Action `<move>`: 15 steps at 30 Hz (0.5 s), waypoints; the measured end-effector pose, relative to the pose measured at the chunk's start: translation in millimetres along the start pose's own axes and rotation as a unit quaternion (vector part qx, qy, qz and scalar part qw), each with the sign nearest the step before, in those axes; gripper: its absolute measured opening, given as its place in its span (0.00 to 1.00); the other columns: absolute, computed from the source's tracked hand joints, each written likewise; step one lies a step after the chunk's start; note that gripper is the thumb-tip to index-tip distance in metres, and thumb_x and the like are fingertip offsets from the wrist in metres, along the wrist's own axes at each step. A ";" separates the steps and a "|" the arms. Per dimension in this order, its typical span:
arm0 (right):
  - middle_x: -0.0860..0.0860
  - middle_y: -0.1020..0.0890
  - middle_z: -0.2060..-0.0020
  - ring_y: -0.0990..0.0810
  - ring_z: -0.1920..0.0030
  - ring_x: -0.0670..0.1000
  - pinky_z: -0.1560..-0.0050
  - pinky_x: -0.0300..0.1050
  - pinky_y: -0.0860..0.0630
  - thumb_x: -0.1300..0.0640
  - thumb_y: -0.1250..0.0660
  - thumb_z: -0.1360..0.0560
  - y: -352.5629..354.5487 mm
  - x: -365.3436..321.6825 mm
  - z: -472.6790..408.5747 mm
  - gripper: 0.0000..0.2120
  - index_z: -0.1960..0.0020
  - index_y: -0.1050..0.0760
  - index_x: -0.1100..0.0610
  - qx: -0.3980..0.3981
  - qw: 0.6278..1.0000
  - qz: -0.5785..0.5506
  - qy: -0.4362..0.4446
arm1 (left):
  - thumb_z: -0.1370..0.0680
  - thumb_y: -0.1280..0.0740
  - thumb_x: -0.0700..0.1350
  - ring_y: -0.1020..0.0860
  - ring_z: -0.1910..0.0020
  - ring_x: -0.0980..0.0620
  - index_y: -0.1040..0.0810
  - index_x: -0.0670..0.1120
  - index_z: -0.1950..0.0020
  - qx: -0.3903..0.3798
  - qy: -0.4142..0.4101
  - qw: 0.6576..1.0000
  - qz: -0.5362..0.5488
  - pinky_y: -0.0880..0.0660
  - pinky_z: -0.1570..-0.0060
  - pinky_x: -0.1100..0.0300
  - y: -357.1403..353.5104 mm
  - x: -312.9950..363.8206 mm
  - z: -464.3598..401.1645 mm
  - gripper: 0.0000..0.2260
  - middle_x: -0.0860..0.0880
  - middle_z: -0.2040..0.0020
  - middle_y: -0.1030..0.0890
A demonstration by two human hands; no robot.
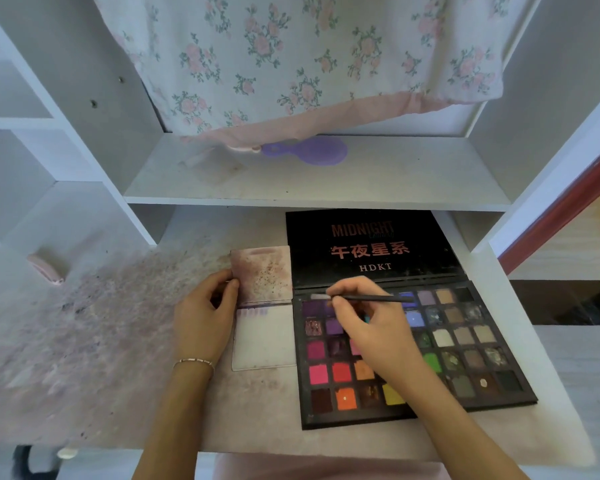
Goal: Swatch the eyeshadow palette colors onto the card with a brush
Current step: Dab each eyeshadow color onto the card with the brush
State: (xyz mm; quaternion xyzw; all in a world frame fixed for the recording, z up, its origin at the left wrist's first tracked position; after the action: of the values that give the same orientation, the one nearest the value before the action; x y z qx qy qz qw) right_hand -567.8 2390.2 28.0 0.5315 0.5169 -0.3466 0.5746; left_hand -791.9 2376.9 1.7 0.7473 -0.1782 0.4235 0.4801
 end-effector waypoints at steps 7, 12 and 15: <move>0.44 0.21 0.65 0.25 0.67 0.43 0.68 0.33 0.28 0.58 0.36 0.26 -36.6 -3.4 -20.3 0.07 0.59 0.27 0.47 -0.065 0.997 0.045 0.010 | 0.24 0.36 0.42 0.23 0.59 0.56 0.20 0.47 0.47 -0.001 -0.006 1.000 -0.003 0.27 0.56 0.63 -0.4 -0.9 -2.2 0.09 0.55 0.56 0.20; 0.51 0.18 0.64 0.20 0.61 0.51 0.60 0.48 0.23 0.58 0.36 0.27 -41.7 7.4 -22.3 0.06 0.61 0.27 0.48 -0.069 0.996 0.042 -0.026 | 0.24 0.36 0.42 0.26 0.61 0.66 0.20 0.48 0.48 -0.001 -0.014 1.000 0.007 0.32 0.60 0.71 -1.5 -0.6 -2.5 0.08 0.59 0.58 0.23; 0.51 0.18 0.65 0.21 0.61 0.50 0.60 0.48 0.22 0.57 0.36 0.27 -41.4 8.8 -22.2 0.05 0.61 0.26 0.49 -0.062 0.997 0.046 -0.029 | 0.24 0.36 0.42 0.27 0.61 0.67 0.20 0.48 0.47 -0.002 -0.011 1.000 0.009 0.33 0.60 0.73 -2.2 -1.7 -3.0 0.08 0.61 0.59 0.24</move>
State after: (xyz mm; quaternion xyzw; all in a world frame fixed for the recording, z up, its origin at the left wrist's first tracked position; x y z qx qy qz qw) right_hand -610.1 2405.0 11.2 0.5077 0.4957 -0.3021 0.6366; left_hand -792.8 2380.3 -0.4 0.7495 -0.1909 0.4190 0.4756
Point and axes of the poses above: each hand's wrist, its own z-axis away from the middle knuckle, its own y-axis out of the back of the hand, x = y × z, the point moved 7 cm from there along -z, towards the middle knuckle
